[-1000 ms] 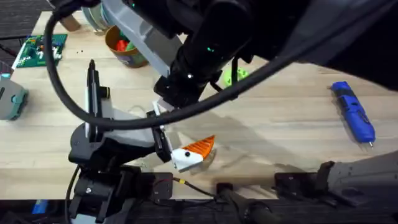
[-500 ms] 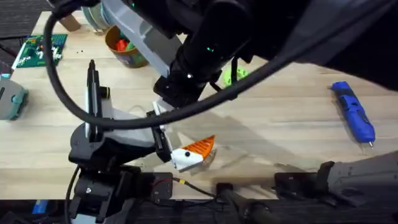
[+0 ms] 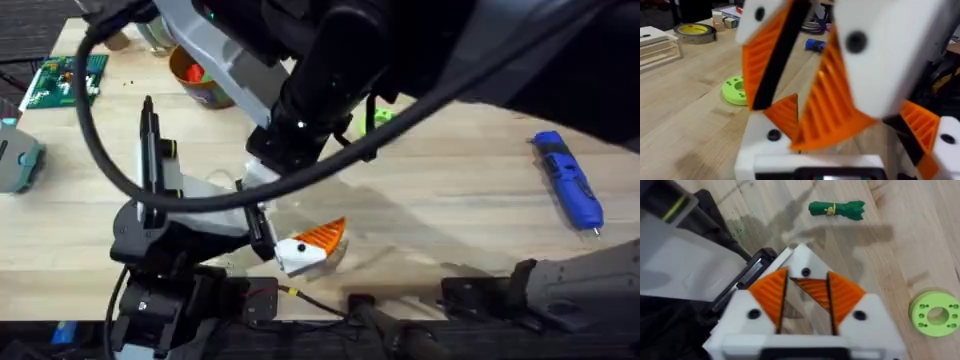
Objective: Pick up the gripper from the table and insert it into the empty holder that is missing its gripper. Then pick up a screw, insert it into the mounting hole, and use the screwdriver to tighten it. Finally, clean up the table by picking up the vegetable and placing it into the bucket.
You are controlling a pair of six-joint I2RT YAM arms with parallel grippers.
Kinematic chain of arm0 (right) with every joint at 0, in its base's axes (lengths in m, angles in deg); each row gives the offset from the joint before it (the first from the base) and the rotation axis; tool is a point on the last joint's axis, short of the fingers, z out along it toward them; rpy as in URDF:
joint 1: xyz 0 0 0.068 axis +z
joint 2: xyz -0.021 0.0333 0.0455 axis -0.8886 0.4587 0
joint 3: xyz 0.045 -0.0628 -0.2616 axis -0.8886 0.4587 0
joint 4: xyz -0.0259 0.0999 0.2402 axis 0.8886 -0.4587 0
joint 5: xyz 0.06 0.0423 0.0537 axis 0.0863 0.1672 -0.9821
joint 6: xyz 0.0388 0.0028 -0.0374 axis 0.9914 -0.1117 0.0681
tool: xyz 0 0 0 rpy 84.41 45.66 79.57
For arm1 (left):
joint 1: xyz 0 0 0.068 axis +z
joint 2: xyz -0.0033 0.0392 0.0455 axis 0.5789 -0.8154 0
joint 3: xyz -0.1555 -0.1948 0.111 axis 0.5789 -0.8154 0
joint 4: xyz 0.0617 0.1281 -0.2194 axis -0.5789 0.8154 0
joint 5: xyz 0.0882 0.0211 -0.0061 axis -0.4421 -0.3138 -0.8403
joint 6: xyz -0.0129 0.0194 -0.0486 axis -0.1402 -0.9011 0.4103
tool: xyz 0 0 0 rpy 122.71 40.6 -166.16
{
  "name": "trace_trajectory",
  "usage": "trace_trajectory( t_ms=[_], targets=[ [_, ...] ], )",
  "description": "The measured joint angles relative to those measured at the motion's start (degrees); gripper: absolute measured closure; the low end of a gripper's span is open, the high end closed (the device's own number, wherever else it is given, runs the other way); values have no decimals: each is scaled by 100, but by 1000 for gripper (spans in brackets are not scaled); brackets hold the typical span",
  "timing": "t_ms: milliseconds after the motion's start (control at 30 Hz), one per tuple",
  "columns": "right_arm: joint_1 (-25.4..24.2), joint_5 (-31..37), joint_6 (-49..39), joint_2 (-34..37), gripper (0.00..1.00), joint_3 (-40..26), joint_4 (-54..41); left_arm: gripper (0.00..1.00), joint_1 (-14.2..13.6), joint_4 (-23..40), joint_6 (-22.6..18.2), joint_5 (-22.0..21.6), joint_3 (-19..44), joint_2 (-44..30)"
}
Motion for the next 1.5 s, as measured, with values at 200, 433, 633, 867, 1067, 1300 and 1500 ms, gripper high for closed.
trace_trajectory(
  t_ms=[200, 433, 633, 867, 1067, 1300, 1500],
  targets=[
    [-55, 65, 48, -2, 166, -31, -28, 7, 0, 0, 0, -2, 0, 0],
    [-319, 253, 111, -15, 120, -224, 0, 7, 0, 0, 0, 0, 0, 0],
    [-708, 716, 111, -120, 112, -243, -2, 7, 0, 0, 0, 0, 0, 2],
    [-1017, 914, 111, -129, 111, -251, 24, 132, 0, 0, -4, 0, 0, 1],
    [-1378, 935, 169, -197, 109, -251, 13, 936, 0, 0, -8, 0, 0, 2],
    [-2279, 947, 201, -901, 110, -271, -313, 983, 0, 0, -28, 0, 0, 0],
    [-3179, 983, 238, -1294, 110, -306, -917, 983, 0, 0, -28, 0, 0, 0]
  ],
)
